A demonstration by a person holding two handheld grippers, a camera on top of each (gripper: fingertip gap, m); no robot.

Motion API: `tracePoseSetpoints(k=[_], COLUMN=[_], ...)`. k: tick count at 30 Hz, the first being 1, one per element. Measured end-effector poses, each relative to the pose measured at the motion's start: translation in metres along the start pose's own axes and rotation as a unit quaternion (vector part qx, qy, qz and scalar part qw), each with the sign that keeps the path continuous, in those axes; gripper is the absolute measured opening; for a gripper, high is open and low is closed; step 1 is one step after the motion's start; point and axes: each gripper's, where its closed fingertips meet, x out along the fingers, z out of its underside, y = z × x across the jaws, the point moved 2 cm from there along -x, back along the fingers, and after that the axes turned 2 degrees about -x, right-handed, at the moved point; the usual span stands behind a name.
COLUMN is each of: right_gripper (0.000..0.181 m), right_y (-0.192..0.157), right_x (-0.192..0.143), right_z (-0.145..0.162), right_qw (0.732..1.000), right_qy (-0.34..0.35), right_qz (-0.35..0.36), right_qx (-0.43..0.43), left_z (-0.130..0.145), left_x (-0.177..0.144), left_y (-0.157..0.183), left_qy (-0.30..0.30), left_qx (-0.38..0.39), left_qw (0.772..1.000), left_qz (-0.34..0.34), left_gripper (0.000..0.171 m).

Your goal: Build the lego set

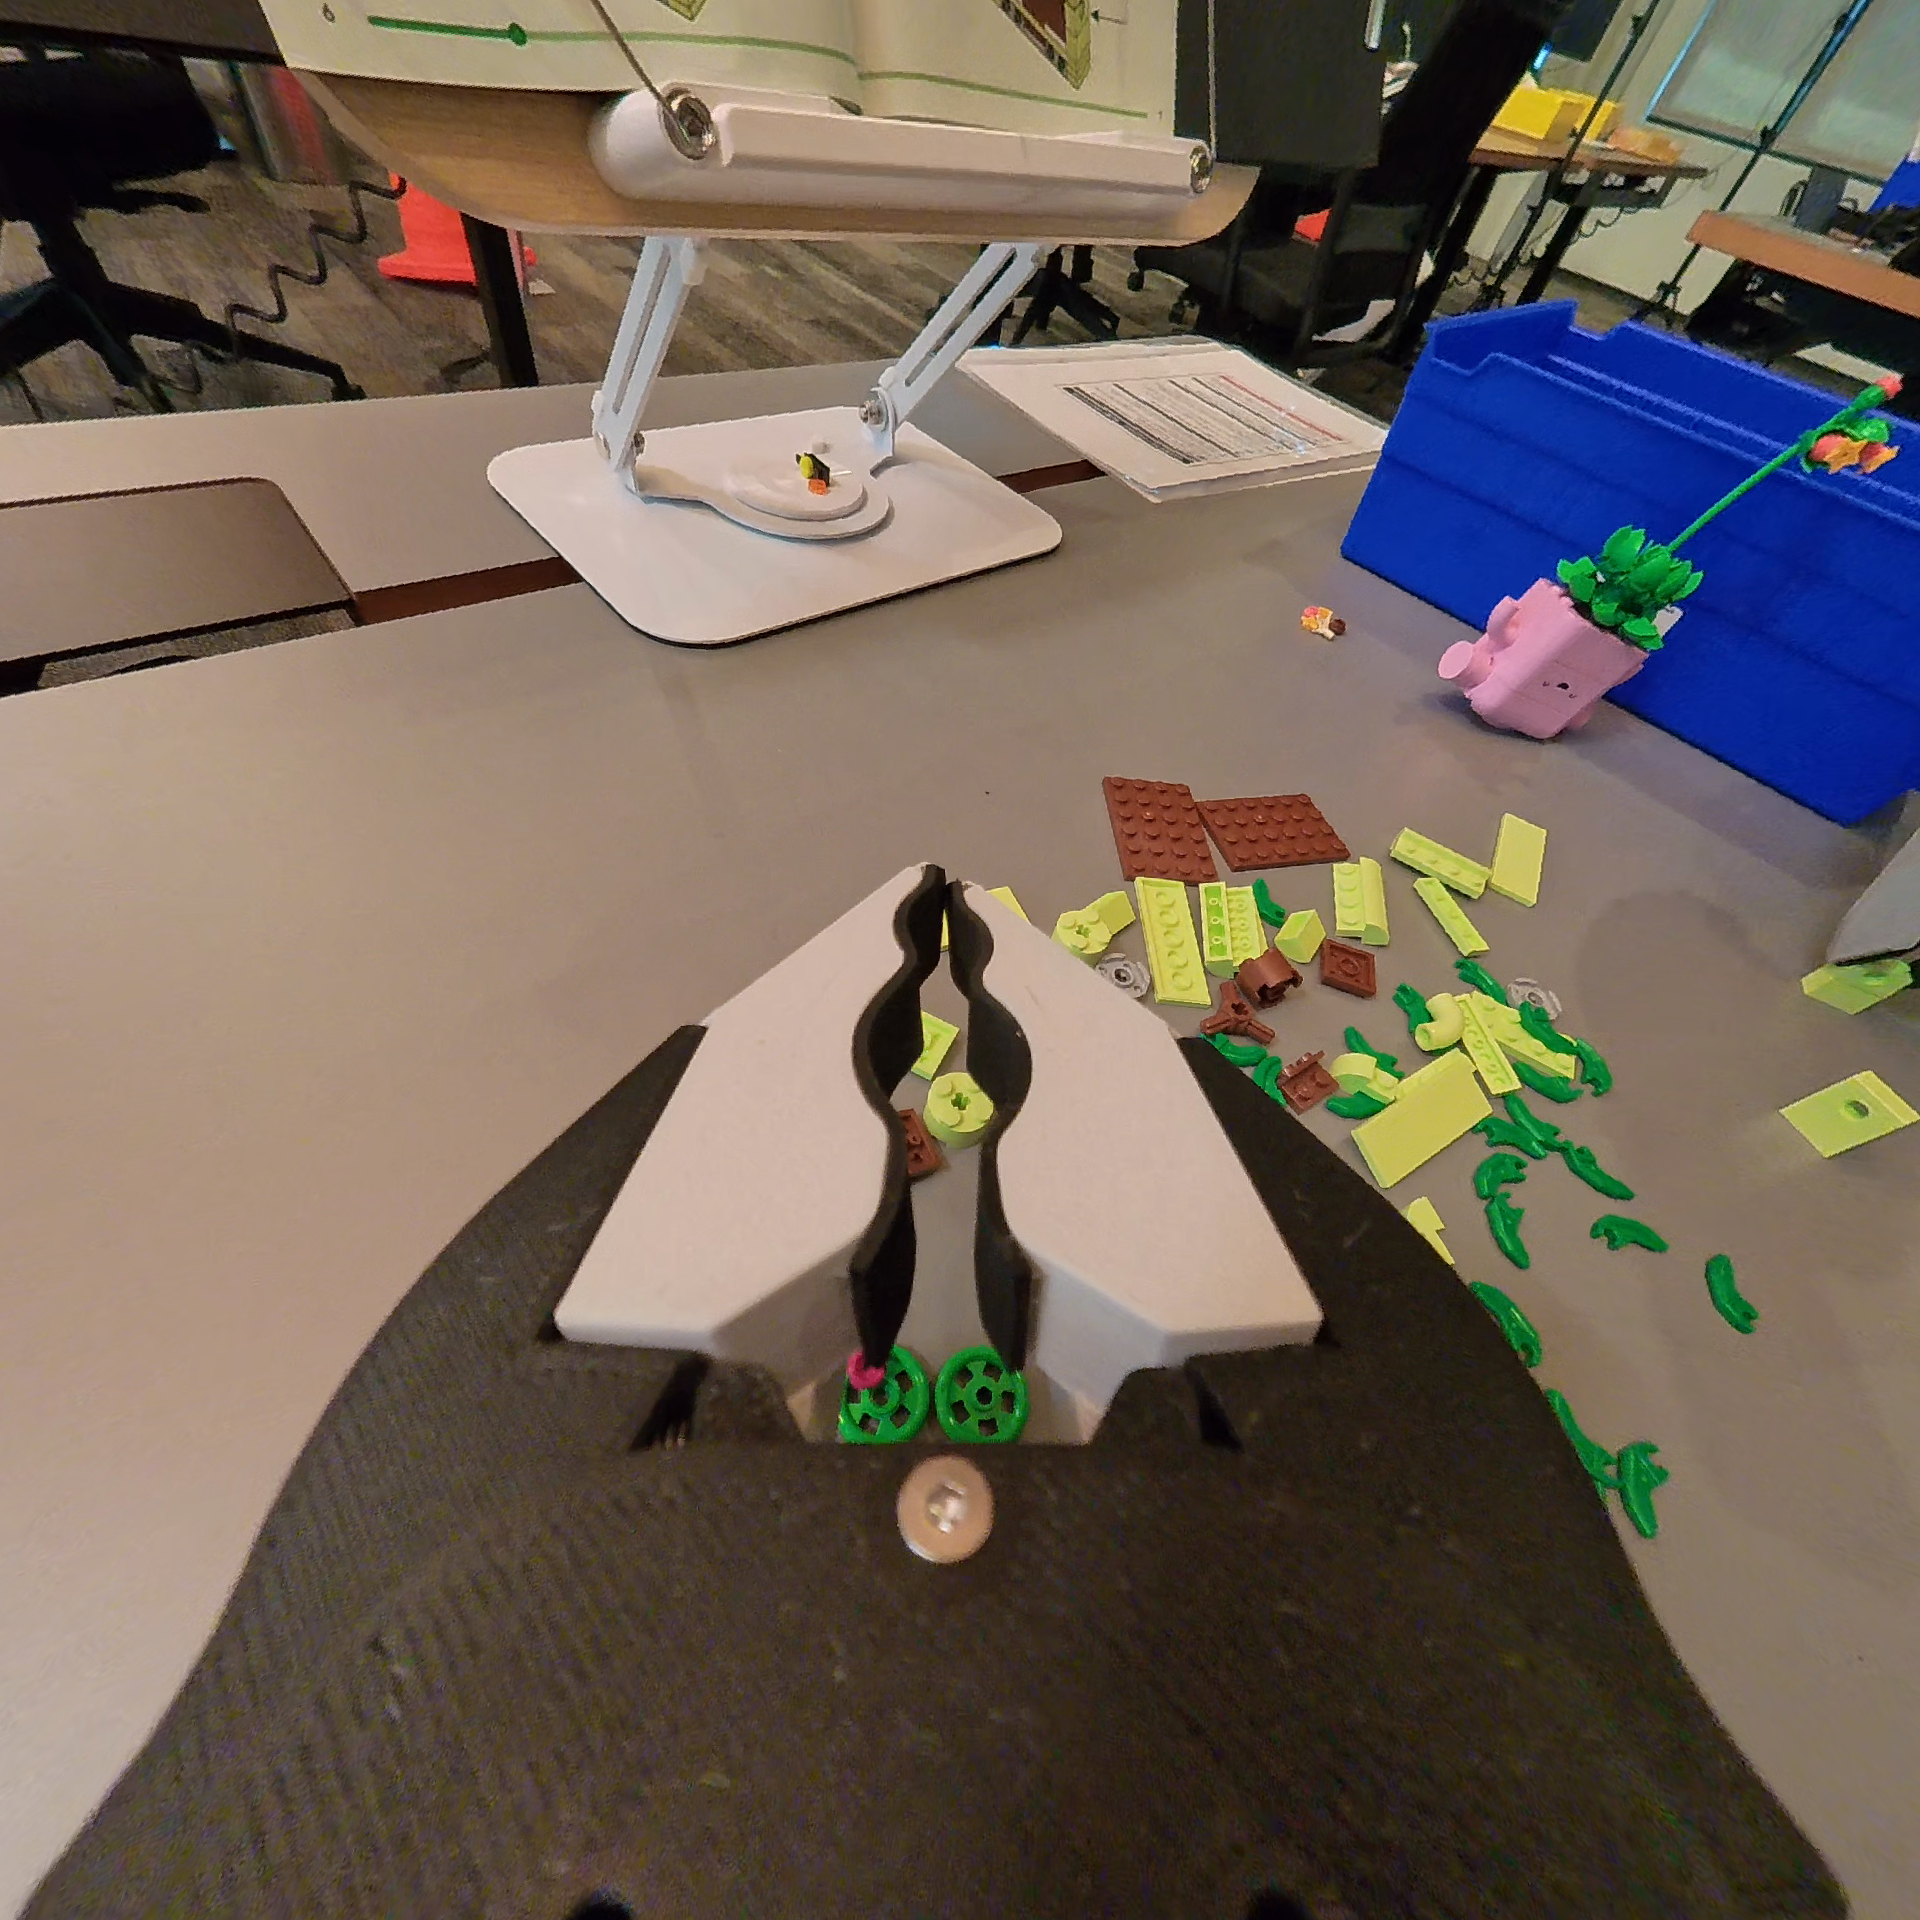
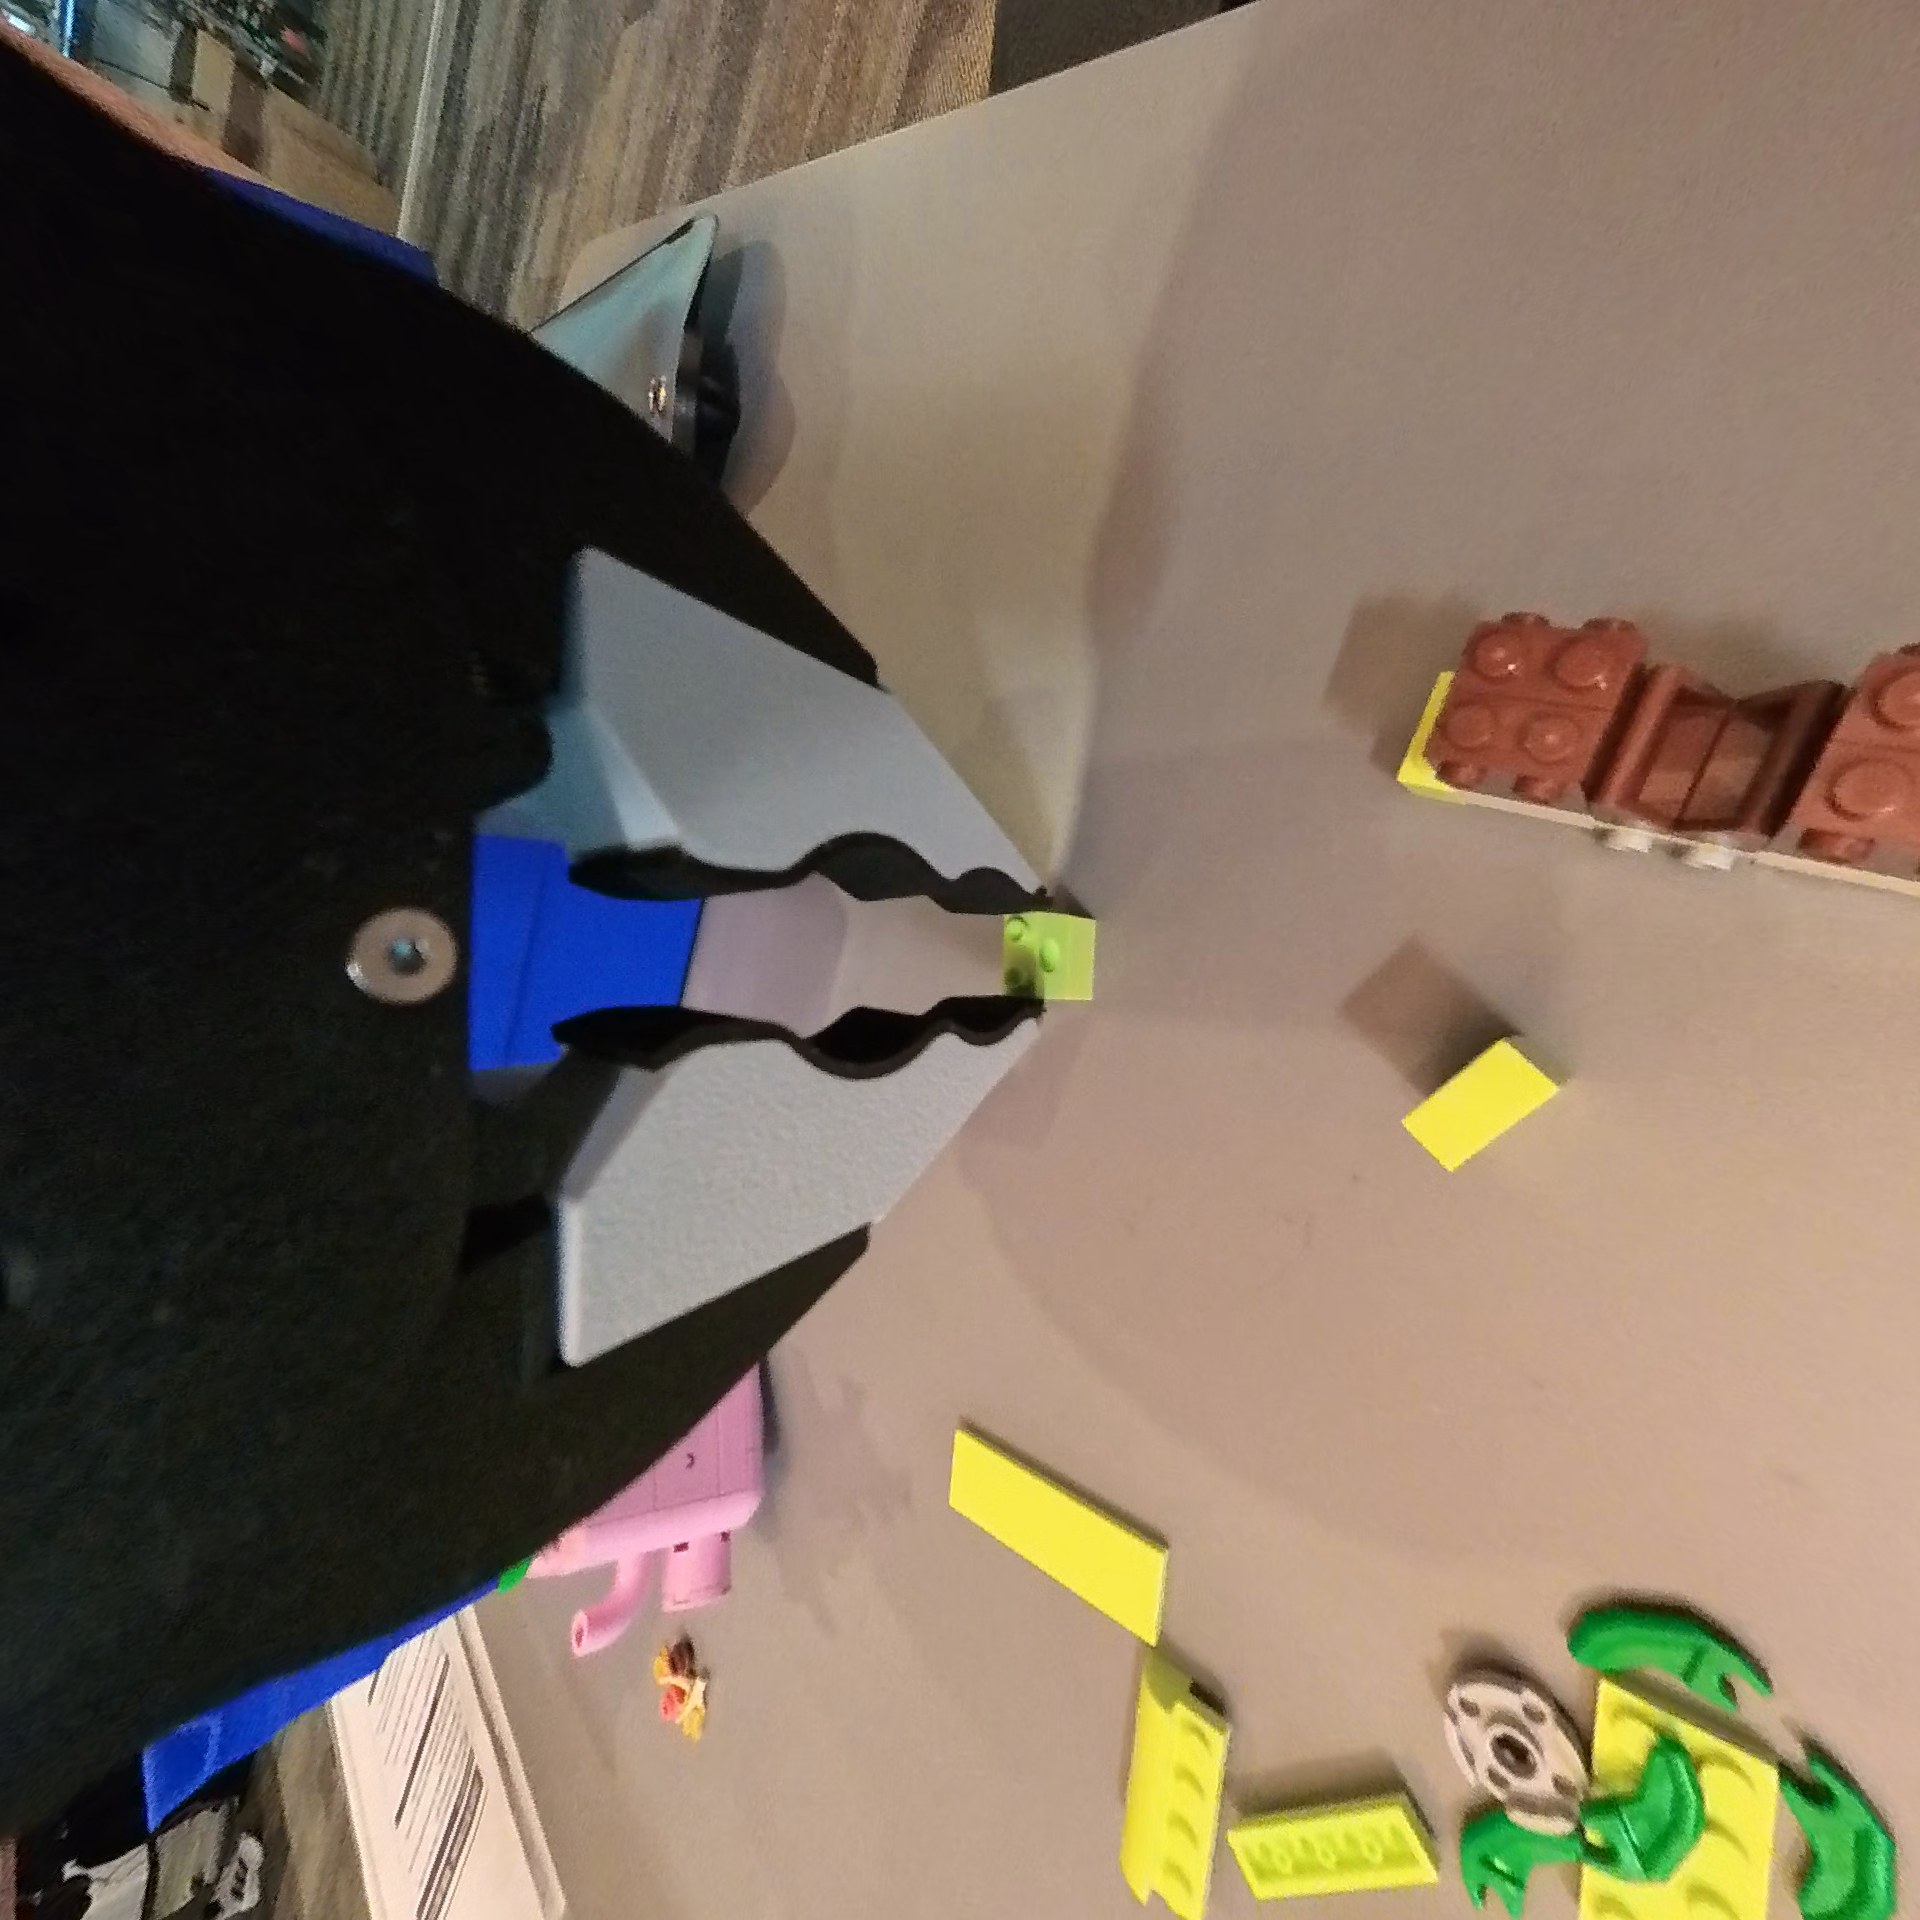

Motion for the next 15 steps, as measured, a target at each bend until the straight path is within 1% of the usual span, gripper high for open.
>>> tracePoseSetpoints(k=[5,11,15], right_gripper=[0.014,0.014,0.014], right_y=[0.0000,-0.0006,-0.0010], right_x=[0.0005,0.0009,0.0009], right_z=[-0.0002,-0.0007,-0.0010], right_qw=[1.000,1.000,0.999], right_qy=[0.007,0.008,0.007], right_qz=[-0.005,0.008,0.012], right_qx=[0.007,0.018,0.041], left_z=[0.0000,0.0007,0.0007], left_x=[-0.0001,0.0007,0.0000], left_y=[-0.0001,0.0004,0.0007], left_qy=[0.000,-0.003,-0.002], left_qx=[-0.001,0.003,0.005], left_qw=[1.000,1.000,1.000], left_qz=[0.001,-0.001,-0.003], left_gripper=[0.000,0.000,0.000])
